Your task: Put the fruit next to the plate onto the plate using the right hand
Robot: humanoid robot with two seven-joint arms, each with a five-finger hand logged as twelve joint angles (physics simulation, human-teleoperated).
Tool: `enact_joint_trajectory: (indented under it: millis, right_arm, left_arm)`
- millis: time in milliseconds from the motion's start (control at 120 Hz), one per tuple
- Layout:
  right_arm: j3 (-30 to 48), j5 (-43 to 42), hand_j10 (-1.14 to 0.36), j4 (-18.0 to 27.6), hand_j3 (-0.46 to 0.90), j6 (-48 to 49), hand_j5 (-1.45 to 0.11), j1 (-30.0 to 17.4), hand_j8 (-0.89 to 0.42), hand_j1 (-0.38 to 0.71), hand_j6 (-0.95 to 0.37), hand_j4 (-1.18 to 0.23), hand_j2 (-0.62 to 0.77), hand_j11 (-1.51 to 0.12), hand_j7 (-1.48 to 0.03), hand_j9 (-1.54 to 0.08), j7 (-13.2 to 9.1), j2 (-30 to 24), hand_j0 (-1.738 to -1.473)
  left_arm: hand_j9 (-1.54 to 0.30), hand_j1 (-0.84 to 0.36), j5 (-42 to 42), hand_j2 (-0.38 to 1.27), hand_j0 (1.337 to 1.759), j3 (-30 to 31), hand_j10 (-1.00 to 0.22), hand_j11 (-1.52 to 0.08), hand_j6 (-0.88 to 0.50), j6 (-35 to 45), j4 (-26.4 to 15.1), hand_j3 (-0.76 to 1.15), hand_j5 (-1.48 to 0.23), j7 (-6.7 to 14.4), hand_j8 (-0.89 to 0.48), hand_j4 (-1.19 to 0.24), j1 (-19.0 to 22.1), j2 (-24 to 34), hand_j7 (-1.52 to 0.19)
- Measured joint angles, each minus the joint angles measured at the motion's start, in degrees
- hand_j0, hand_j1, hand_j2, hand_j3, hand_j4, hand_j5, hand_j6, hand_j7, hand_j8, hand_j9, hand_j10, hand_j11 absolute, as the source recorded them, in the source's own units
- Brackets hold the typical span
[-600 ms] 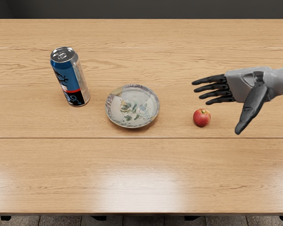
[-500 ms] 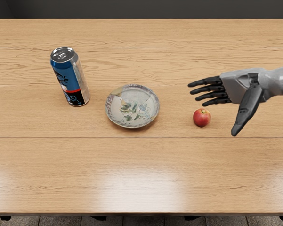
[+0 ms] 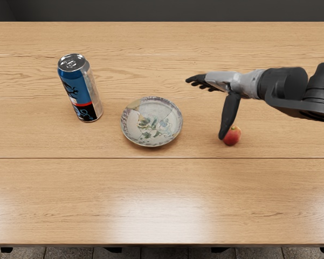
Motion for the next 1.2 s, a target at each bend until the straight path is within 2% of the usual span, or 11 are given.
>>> enact_joint_trajectory:
  millis: [233, 458, 592, 733, 1200]
  right_arm:
    - [-0.1, -9.9, -0.05, 1.4, 0.0, -9.4, -0.06, -9.0, -0.05, -0.3, -0.05, -0.05, -0.01, -0.06, -0.06, -0.06, -0.1, -0.9, -1.658]
    - [-0.1, -18.2, -0.12, 2.0, 0.0, -15.6, -0.16, -15.0, -0.12, -0.21, -0.12, -0.12, -0.02, -0.15, -0.15, -0.15, -0.1, -2.3, -1.658]
    - [-0.1, -20.1, -0.23, 2.0, 0.0, -16.6, -0.3, -16.5, -0.24, -0.07, -0.24, -0.23, -0.04, -0.3, -0.3, -0.3, -0.1, -1.8, -1.658]
    - [-0.1, -20.9, -0.3, 1.8, 0.0, -18.0, -0.39, -17.9, -0.3, 0.01, -0.3, -0.3, -0.06, -0.39, -0.39, -0.39, -0.1, -1.0, -1.658]
    - [-0.5, -23.0, -0.34, -1.9, 0.0, -20.0, -0.44, -19.2, -0.34, 0.05, -0.34, -0.34, -0.06, -0.44, -0.44, -0.44, -0.1, 3.3, -1.658]
  left_arm:
    - [-0.3, 0.07, 0.0, 0.05, 1.658, 0.0, -0.23, -0.3, -0.23, 0.0, 0.0, 0.0, -0.3, 0.0, -0.23, -0.23, 0.0, 0.0, -0.3]
    - [-0.3, 0.07, 0.0, 0.05, 1.658, 0.0, -0.23, -0.3, -0.23, 0.0, 0.0, 0.0, -0.3, 0.0, -0.23, -0.23, 0.0, 0.0, -0.3]
    - [-0.3, 0.07, 0.0, 0.05, 1.658, 0.0, -0.23, -0.3, -0.23, 0.0, 0.0, 0.0, -0.3, 0.0, -0.23, -0.23, 0.0, 0.0, -0.3]
    - [-0.3, 0.07, 0.0, 0.05, 1.658, 0.0, -0.23, -0.3, -0.23, 0.0, 0.0, 0.0, -0.3, 0.0, -0.23, -0.23, 0.0, 0.0, -0.3]
    - [-0.3, 0.07, 0.0, 0.05, 1.658, 0.0, -0.23, -0.3, -0.23, 0.0, 0.0, 0.0, -0.3, 0.0, -0.23, -0.23, 0.0, 0.0, -0.3]
